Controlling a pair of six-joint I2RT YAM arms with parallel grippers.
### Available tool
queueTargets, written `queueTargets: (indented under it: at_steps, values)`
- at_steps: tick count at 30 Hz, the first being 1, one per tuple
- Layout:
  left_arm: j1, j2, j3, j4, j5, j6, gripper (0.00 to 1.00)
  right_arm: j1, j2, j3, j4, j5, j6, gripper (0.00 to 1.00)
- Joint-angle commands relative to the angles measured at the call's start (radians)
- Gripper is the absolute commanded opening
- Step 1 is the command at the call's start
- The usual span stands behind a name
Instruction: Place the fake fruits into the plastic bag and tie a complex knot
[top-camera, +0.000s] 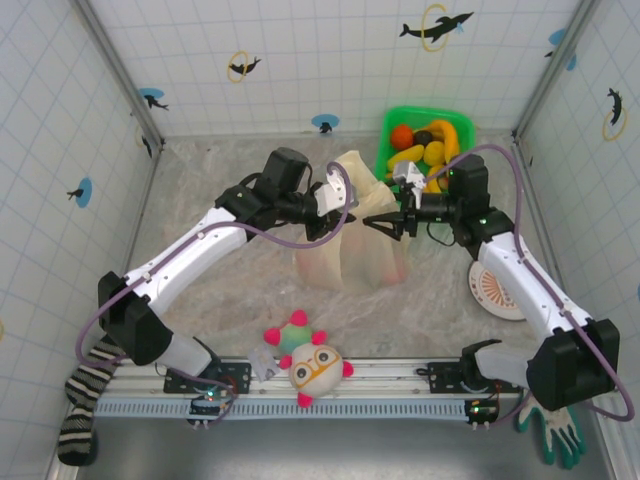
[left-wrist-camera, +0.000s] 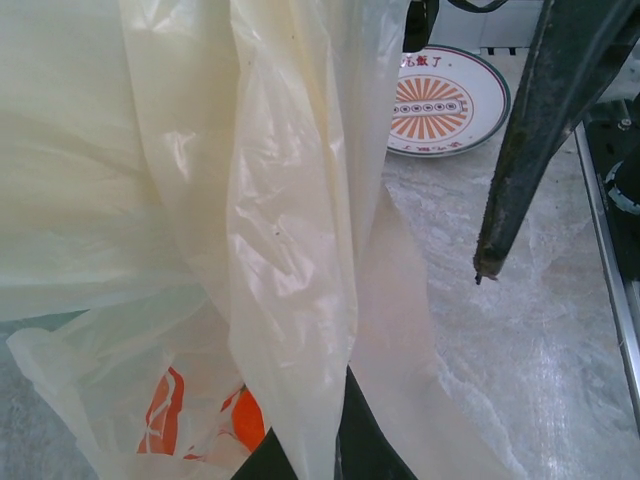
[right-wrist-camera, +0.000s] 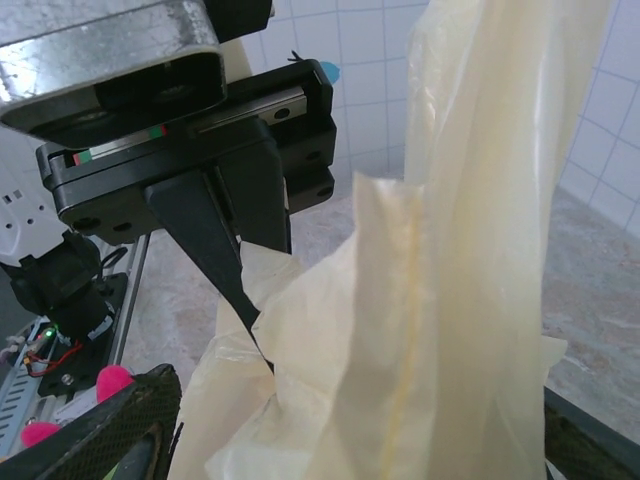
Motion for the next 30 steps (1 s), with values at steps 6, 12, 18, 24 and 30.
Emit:
queueTargets:
  at_steps: [6,12,18,24,30]
  values:
    - [-0.005,-0.027,0.017,-0.022,-0.049,0.035,0.00,0.031,0.040,0.076,0.055,0.014,0.032,0.76]
    - [-0.005,-0.034,0.014,-0.024,-0.079,0.035,0.00,0.036,0.043,0.081,0.055,0.026,0.034,0.63]
    - [-0.002,-0.038,0.014,-0.022,-0.101,0.033,0.00,0.040,0.040,0.085,0.053,0.034,0.035,0.47]
    - [0.001,-0.037,0.020,-0.020,-0.104,0.030,0.00,0.041,0.034,0.086,0.051,0.032,0.035,0.26]
    - [0.027,-0.054,0.019,0.024,-0.123,-0.011,0.05,0.042,0.020,0.088,0.040,0.034,0.020,0.00]
